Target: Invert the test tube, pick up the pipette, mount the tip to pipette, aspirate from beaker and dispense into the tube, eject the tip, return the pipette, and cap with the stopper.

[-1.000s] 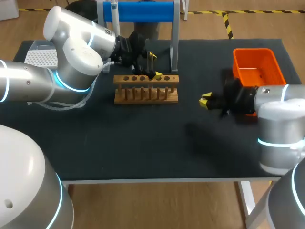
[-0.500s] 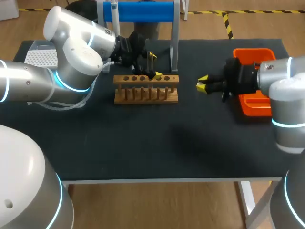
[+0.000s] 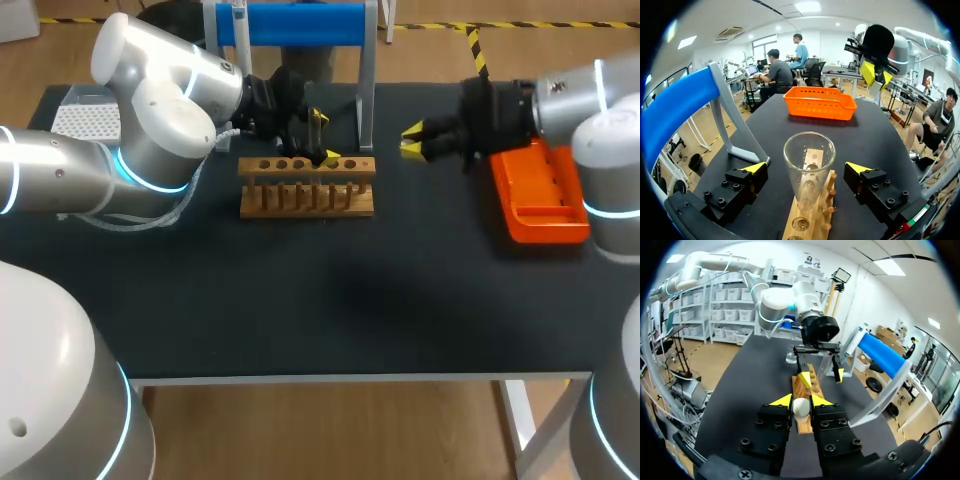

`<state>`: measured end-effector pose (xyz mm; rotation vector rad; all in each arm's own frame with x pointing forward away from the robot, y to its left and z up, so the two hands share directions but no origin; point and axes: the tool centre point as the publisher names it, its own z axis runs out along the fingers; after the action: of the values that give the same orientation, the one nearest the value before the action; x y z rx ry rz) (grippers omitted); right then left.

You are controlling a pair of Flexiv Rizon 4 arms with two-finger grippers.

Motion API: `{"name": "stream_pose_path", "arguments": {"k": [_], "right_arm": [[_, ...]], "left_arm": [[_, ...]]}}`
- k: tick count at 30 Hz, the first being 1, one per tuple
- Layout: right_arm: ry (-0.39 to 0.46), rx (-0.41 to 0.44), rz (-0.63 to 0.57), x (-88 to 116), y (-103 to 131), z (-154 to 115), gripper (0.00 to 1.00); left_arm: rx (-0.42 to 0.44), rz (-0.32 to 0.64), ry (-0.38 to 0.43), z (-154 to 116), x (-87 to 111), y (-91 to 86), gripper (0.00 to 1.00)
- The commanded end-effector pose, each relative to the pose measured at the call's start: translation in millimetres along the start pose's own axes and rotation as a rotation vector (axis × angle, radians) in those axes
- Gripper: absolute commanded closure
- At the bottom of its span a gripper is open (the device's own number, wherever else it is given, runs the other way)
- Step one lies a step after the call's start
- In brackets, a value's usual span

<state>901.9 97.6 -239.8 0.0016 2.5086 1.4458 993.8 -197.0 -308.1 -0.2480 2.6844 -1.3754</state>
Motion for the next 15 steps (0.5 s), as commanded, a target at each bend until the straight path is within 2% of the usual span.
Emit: {"name": "stream_pose_path", "arguments": {"k": [1, 8, 15], "right_arm": [[0.133, 0.011, -0.006, -8.5, 8.1, 6.7, 1.00], [0.193, 0.040, -0.066, -11.2, 18.2, 16.6, 1.00], [0.208, 0.046, -0.072, -20.2, 27.9, 23.8, 1.00]], "left_arm": [[-0.002, -0.001, 0.005, 0.1, -1.3, -0.3, 0.00], [-0.002, -0.001, 0.005, 0.1, -1.3, -0.3, 0.00], [-0.002, -0.001, 0.005, 0.1, -1.3, -0.3, 0.00]]}}
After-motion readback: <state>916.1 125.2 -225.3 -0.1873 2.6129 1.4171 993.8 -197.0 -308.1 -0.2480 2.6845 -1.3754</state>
